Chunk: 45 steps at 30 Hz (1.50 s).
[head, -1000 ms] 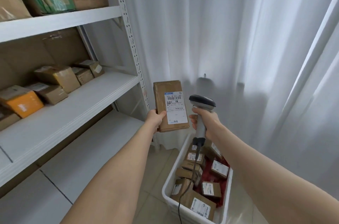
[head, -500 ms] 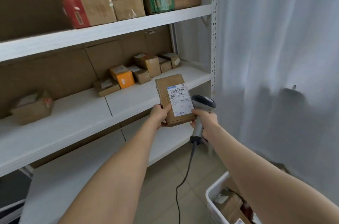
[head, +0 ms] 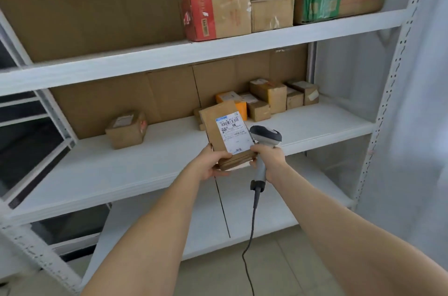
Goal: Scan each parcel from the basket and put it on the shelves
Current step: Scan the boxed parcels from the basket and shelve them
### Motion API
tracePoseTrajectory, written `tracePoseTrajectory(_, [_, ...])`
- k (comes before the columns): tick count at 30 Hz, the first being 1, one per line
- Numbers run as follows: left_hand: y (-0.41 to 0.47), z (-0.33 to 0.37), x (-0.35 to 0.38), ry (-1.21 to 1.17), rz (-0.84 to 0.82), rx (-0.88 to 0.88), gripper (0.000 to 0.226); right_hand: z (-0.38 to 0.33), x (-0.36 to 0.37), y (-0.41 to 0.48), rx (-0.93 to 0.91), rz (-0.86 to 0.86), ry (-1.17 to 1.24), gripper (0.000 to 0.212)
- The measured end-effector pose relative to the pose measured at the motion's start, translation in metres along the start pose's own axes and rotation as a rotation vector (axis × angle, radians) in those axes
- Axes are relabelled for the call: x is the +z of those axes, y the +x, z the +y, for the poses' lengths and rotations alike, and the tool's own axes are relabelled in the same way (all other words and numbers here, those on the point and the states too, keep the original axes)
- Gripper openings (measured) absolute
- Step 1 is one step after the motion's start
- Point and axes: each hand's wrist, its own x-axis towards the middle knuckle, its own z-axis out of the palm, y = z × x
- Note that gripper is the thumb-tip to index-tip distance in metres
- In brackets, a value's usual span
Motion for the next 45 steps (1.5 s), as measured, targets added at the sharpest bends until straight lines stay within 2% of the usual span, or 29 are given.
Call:
tracePoseTrajectory(7, [0.102,0.019,-0.098,-0.08,0.123,0.029,0.053,0.009,0.116,0.088,0.05,-0.055,-0.027,0.019])
tracePoseTrajectory(11, [0.159,0.026,-0.143,-0.167,0.25,0.054,0.056,0.014,0.171,0.131,0.081,-0.066,-0.014,0.022])
tracePoseTrajectory(14, [0.197,0.027,-0.168,-0.21,0.341,0.051,0.044,0.015,0.198,0.16,0.13,-0.071,0.023,0.018])
tracePoseTrajectory(18, [0.246,0.027,-0.188,-0.173,0.402,0.043,0.042,0.012,0.224,0.198,0.196,-0.111,0.085,0.033])
tracePoseTrajectory(21, [0.276,0.031,-0.196,-0.167,0.409,0.037,0.029,0.012,0.238,0.226,0.244,-0.113,0.058,0.039])
tracePoseTrajectory(23, [0.292,0.032,-0.203,-0.158,0.44,0.016,0.028,0.013,0.245,0.241,0.264,-0.118,0.031,0.036])
tracePoseTrajectory(26, [0.312,0.034,-0.214,-0.155,0.496,-0.044,0.037,0.011,0.255,0.261,0.299,-0.105,0.006,0.018])
tracePoseTrajectory(31, [0.342,0.031,-0.225,-0.181,0.452,-0.112,0.039,0.006,0.272,0.282,0.327,-0.075,0.001,0.028])
tracePoseTrajectory(35, [0.365,0.029,-0.23,-0.159,0.448,-0.105,0.04,0.009,0.279,0.295,0.307,-0.046,0.012,0.022])
tracePoseTrajectory(38, [0.38,0.026,-0.233,-0.157,0.442,-0.126,0.039,0.012,0.279,0.3,0.305,-0.008,0.015,0.037])
tracePoseTrajectory(41, [0.391,0.024,-0.236,-0.138,0.429,-0.146,0.039,0.013,0.278,0.3,0.299,0.023,0.039,0.038])
tracePoseTrajectory(45, [0.405,0.016,-0.241,-0.001,0.417,-0.118,0.038,0.017,0.279,0.302,0.284,0.074,0.035,0.045])
